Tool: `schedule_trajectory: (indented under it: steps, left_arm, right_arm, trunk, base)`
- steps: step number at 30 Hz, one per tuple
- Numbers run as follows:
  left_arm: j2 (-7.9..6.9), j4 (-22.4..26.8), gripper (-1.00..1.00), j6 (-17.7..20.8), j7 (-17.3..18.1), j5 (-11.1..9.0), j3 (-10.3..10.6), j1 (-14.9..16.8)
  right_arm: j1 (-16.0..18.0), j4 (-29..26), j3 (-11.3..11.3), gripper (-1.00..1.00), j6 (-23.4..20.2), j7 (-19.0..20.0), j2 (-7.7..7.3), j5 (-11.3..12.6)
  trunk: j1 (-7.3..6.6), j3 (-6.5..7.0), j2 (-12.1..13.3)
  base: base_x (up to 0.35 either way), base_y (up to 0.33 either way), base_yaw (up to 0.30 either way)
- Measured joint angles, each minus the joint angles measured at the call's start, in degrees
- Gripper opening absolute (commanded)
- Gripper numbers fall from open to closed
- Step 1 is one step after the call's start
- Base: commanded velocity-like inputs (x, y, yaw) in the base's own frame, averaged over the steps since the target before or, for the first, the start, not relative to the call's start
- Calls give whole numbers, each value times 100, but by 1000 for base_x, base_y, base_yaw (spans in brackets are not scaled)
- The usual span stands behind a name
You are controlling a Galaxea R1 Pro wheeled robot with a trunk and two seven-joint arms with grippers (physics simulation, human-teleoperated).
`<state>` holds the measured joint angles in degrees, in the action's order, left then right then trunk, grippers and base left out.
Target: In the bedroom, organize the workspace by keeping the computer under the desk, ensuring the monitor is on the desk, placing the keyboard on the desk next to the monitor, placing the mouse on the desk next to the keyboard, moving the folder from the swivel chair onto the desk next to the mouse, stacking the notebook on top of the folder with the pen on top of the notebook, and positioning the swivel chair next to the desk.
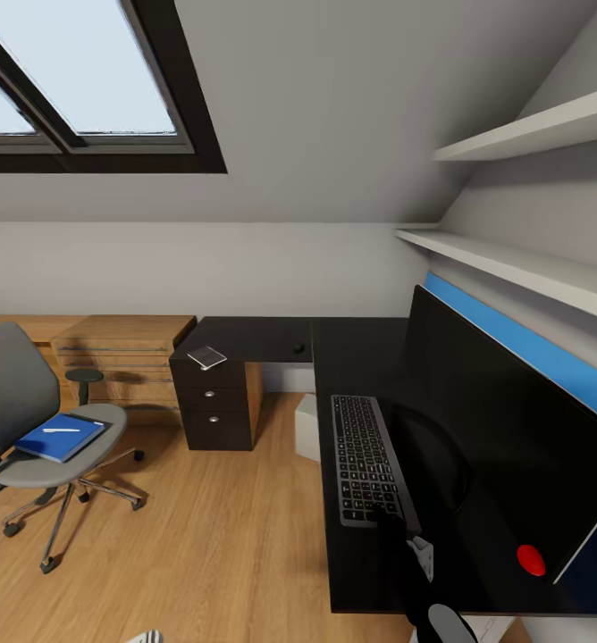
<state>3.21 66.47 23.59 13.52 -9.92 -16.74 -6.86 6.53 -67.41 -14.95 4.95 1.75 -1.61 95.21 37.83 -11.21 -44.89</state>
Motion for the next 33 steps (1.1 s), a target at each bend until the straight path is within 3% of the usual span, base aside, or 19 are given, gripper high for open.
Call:
schedule_trajectory:
  steps: [33]
  left_arm:
    - [-3, -6, 100, -1, 0, -9, -2, 0]
  right_arm:
    - [0, 76, -25, -100, 25, -33, 11, -8]
  trunk:
    - [0, 0, 0]
  base:
    - [0, -28, 0]
